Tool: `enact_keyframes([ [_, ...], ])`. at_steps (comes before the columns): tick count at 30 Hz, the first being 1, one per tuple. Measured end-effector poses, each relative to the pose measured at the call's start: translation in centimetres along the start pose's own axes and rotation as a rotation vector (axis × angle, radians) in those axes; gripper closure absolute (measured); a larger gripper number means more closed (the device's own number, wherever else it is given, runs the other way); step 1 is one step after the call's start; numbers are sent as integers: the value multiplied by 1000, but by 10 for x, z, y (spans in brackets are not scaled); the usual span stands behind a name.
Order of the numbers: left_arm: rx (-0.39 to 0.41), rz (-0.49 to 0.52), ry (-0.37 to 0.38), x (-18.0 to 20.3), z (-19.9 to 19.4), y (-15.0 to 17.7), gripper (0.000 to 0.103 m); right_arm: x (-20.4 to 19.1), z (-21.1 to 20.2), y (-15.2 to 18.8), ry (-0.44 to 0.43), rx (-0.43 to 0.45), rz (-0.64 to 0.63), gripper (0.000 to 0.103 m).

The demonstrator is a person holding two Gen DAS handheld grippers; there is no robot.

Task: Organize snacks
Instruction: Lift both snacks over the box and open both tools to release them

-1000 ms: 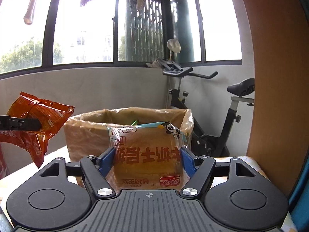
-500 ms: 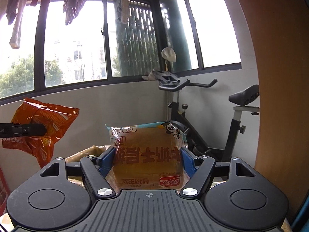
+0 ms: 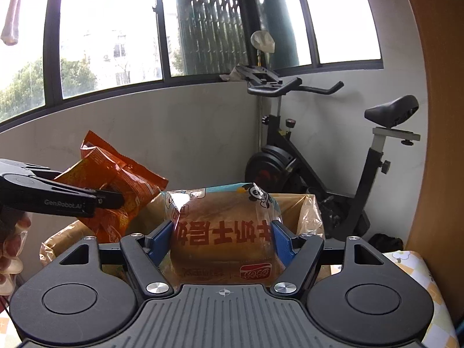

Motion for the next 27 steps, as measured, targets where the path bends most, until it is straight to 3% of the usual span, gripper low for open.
enact_keyframes([
  [4,-19,96,-34,3,13,4,40,1,8,3,6,-30,-7,35],
  [7,-19,126,-22,10,12,0,34,-1,12,7,14,-54,-7,34],
  [8,-20,122,-15,10,10,1,28,-1,13,9,16,-63,-7,34],
  [9,-23,112,-6,10,10,0,20,-2,12,10,17,-64,-5,34],
  [11,-14,74,24,10,6,-1,17,-3,8,9,22,-53,-1,32],
  [20,100,-90,104,-5,-51,-15,17,7,-28,6,11,-3,49,30],
  [27,162,-167,113,-28,-100,0,18,10,-75,13,29,58,64,32],
])
Point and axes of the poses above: each gripper's, at about its wrist camera, not at the fingertips, and z roughly the way its jaws point, x to its right, y to its underside, the point moved 10 cm from there along z, roughly the way its jaws point, and after that the axes turned 15 degrees about -z, right-handed, at the moved point
